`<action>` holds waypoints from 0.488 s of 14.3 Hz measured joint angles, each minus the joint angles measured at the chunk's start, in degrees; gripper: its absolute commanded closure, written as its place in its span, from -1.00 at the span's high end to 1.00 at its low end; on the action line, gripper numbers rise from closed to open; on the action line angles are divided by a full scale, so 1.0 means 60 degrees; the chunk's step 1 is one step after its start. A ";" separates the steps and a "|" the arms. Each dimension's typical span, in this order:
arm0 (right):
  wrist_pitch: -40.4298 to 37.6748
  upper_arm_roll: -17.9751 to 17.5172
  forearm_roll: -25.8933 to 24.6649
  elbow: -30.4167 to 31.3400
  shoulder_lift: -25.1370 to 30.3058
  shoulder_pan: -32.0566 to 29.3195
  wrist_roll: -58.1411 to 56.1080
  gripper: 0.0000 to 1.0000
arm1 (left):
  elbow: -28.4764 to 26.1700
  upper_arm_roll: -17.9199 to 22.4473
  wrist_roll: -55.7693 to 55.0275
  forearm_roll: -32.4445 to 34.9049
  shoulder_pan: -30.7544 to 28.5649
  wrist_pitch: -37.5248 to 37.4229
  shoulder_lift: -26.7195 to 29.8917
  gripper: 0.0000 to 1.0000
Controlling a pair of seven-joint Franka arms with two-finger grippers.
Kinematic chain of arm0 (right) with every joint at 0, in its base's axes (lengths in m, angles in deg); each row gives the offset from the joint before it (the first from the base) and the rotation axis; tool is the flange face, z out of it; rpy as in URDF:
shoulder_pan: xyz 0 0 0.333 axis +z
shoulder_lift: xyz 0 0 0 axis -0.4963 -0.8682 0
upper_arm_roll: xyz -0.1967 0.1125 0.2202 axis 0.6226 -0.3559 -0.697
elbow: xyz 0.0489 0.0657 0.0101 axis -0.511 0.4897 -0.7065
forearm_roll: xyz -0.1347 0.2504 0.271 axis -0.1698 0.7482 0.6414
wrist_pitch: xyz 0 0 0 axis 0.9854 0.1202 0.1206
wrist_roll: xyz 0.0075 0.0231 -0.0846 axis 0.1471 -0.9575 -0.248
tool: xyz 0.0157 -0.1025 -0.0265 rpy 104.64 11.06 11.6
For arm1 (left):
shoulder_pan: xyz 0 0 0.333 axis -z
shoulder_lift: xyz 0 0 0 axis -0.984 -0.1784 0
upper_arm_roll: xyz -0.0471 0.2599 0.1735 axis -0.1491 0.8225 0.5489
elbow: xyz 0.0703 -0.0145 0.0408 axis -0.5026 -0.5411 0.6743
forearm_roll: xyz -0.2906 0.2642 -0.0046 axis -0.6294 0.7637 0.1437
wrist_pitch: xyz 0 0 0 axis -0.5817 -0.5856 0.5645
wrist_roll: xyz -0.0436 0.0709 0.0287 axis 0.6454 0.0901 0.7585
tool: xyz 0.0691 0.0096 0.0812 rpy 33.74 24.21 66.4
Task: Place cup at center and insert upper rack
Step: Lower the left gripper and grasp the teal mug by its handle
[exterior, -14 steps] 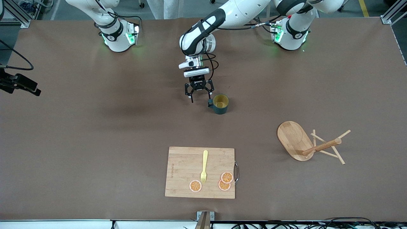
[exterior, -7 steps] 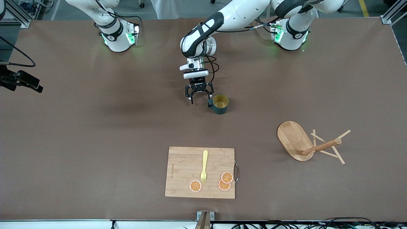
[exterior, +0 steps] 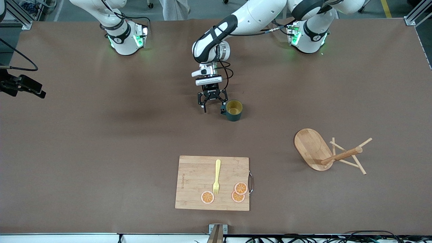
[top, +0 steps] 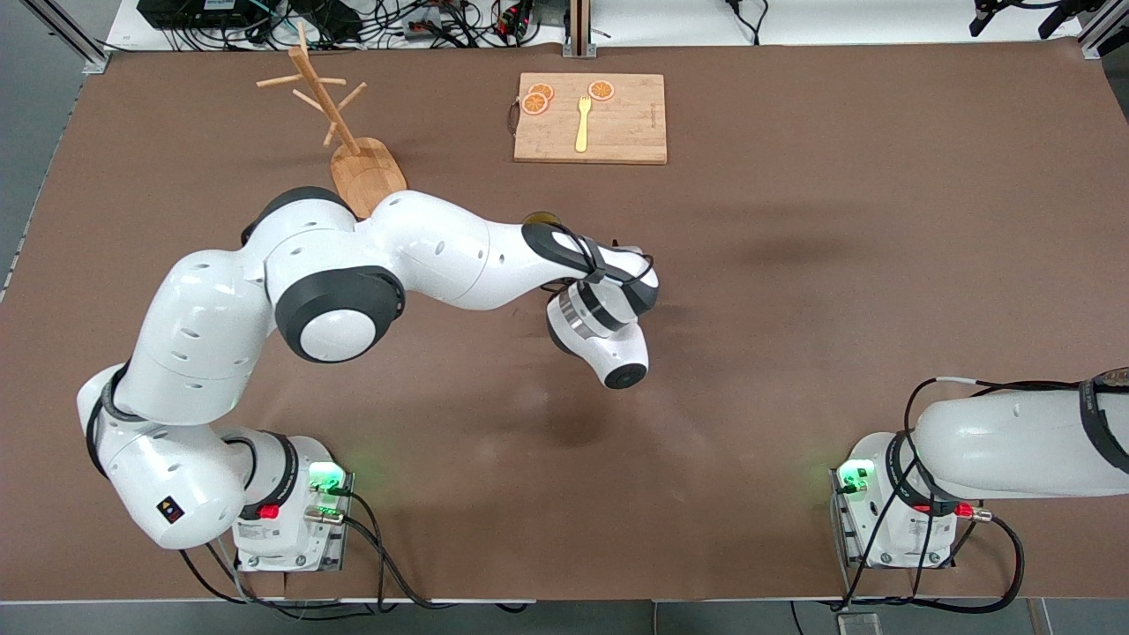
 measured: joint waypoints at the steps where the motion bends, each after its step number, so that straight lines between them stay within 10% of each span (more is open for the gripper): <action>1: 0.0011 0.0000 0.0000 0.0000 0.0000 0.0000 0.0000 1.00 | 0.0004 0.0028 0.0000 0.0053 0.0000 0.0000 0.0000 0.92; 7: 0.0106 -0.0007 0.0000 -0.0104 0.0015 0.0000 -0.0010 1.00 | 0.0117 0.0164 -0.0001 0.0245 0.0000 0.0000 -0.0099 0.65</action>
